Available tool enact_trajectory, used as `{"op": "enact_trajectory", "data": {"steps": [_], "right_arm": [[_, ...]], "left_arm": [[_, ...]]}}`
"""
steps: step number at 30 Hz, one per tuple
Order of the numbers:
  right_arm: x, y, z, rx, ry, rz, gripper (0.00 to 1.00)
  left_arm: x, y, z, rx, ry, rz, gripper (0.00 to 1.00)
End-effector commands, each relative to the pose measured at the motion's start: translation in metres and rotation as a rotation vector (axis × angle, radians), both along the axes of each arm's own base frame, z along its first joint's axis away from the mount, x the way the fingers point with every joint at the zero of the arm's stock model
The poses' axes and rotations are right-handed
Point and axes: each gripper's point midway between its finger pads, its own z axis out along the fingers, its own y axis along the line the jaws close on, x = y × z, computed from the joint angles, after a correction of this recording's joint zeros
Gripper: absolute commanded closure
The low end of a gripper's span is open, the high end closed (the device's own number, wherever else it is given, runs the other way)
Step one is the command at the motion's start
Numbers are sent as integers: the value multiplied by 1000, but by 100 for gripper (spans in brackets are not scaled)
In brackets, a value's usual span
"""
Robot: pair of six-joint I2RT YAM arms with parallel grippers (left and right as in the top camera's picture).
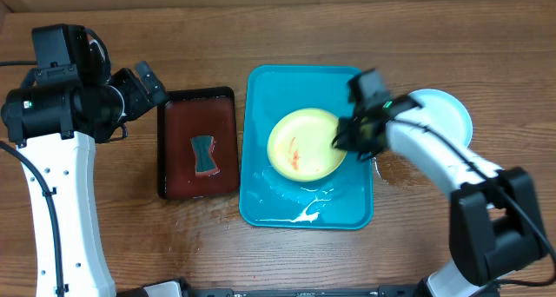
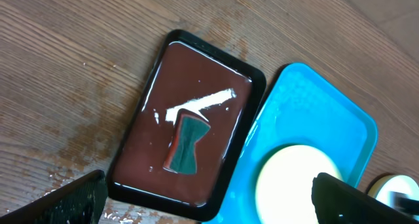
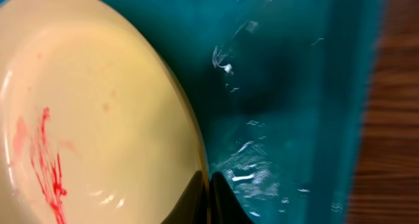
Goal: Clean dirty plates on tray and stack at the side
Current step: 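Grasp the last yellow plate rim with the right gripper and slide it down, then grasp the sponge from the black tray with the left gripper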
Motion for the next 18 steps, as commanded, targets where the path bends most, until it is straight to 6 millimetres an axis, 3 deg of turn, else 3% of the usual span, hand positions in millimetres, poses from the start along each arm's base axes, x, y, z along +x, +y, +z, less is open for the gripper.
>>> {"op": "enact_trajectory", "data": {"steps": [1, 3, 6, 12, 15, 18], "right_arm": [[-11, 21, -16, 50, 5, -69, 96], [-7, 18, -15, 9, -21, -98, 95], [1, 18, -1, 9, -52, -115, 85], [12, 9, 60, -4, -186, -78, 71], [10, 7, 90, -2, -265, -9, 46], [5, 5, 105, 5, -297, 8, 23]], "left_arm": [[-2, -6, 12, -27, -33, -16, 0], [-13, -13, 6, -64, 14, -30, 0], [-15, -23, 4, -83, 21, -91, 0], [-22, -44, -23, 6, 94, -235, 0], [-25, -50, -53, 96, 158, -265, 4], [-24, -59, -90, 142, 200, -297, 11]]}}
